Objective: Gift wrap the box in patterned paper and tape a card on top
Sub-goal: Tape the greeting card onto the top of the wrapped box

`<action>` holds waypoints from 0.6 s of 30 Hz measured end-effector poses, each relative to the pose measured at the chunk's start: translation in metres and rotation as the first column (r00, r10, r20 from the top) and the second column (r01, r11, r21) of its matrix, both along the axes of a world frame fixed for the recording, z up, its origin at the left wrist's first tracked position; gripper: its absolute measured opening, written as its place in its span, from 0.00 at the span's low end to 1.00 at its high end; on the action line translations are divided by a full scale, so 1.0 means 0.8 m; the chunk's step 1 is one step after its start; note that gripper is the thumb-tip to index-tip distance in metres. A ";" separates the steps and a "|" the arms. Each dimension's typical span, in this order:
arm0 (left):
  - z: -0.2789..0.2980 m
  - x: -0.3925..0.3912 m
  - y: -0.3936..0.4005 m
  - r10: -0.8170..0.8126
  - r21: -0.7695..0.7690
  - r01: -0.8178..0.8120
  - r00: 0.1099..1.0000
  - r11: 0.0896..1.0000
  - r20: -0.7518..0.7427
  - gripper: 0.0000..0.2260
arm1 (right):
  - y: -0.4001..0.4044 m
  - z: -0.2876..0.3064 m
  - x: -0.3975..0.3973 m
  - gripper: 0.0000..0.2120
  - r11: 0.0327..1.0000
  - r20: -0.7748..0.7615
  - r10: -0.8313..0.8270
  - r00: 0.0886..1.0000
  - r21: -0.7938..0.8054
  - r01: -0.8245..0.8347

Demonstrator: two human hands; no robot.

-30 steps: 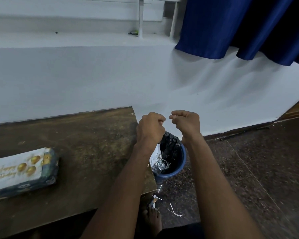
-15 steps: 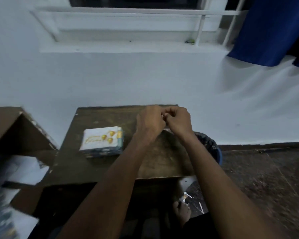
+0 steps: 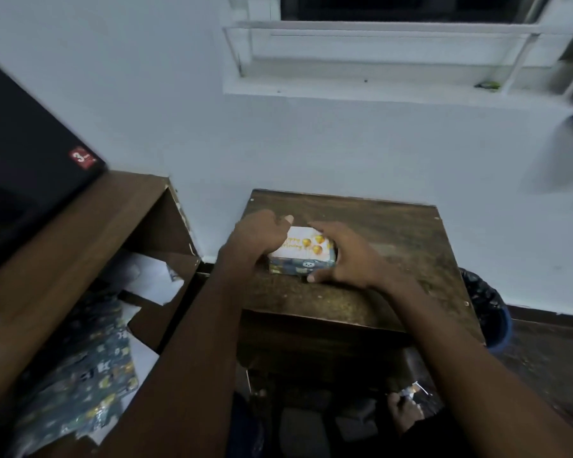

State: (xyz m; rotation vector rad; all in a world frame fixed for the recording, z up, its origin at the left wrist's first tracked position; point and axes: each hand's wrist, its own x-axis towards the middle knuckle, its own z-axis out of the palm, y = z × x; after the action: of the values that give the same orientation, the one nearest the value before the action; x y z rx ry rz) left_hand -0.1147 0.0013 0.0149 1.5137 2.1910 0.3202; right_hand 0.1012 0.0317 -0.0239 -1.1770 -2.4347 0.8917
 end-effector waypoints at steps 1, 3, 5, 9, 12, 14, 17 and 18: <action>-0.005 -0.001 0.003 -0.005 -0.048 0.007 0.999 0.999 0.031 0.29 | 0.001 -0.001 0.000 0.50 1.000 -0.014 -0.012 1.000 0.022 0.012; -0.009 0.006 0.008 -0.042 -0.049 0.046 0.995 0.998 0.087 0.31 | 0.007 0.002 0.007 0.44 0.997 -0.071 -0.051 0.996 0.059 0.055; -0.010 0.019 0.014 -0.088 0.035 0.084 0.983 0.996 0.161 0.27 | 0.019 0.008 0.022 0.43 0.989 -0.095 -0.098 0.991 0.098 0.108; -0.011 0.050 0.025 -0.190 0.155 0.140 0.903 0.978 0.386 0.48 | 0.041 0.011 0.058 0.45 0.959 -0.074 -0.245 0.967 0.125 0.253; -0.022 0.068 0.040 -0.241 0.183 0.184 0.896 0.966 0.373 0.53 | 0.051 0.008 0.076 0.48 0.943 -0.047 -0.316 0.947 0.093 0.320; -0.027 0.078 0.045 -0.257 0.167 0.214 0.916 0.963 0.309 0.51 | 0.053 0.008 0.080 0.49 0.948 -0.006 -0.314 0.950 0.061 0.313; -0.031 0.084 0.051 -0.271 0.148 0.245 0.943 0.958 0.192 0.49 | 0.053 0.010 0.081 0.49 0.959 0.026 -0.282 0.959 0.041 0.281; -0.032 0.085 0.051 -0.264 0.149 0.240 0.948 0.959 0.176 0.48 | 0.053 0.010 0.081 0.49 0.959 0.028 -0.280 0.960 0.045 0.278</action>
State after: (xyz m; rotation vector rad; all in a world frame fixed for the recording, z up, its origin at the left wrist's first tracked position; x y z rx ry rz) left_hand -0.0468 0.0422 -0.0110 1.7299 1.8306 0.5059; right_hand 0.1663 0.0743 -0.0156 -1.4851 -2.2246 0.7385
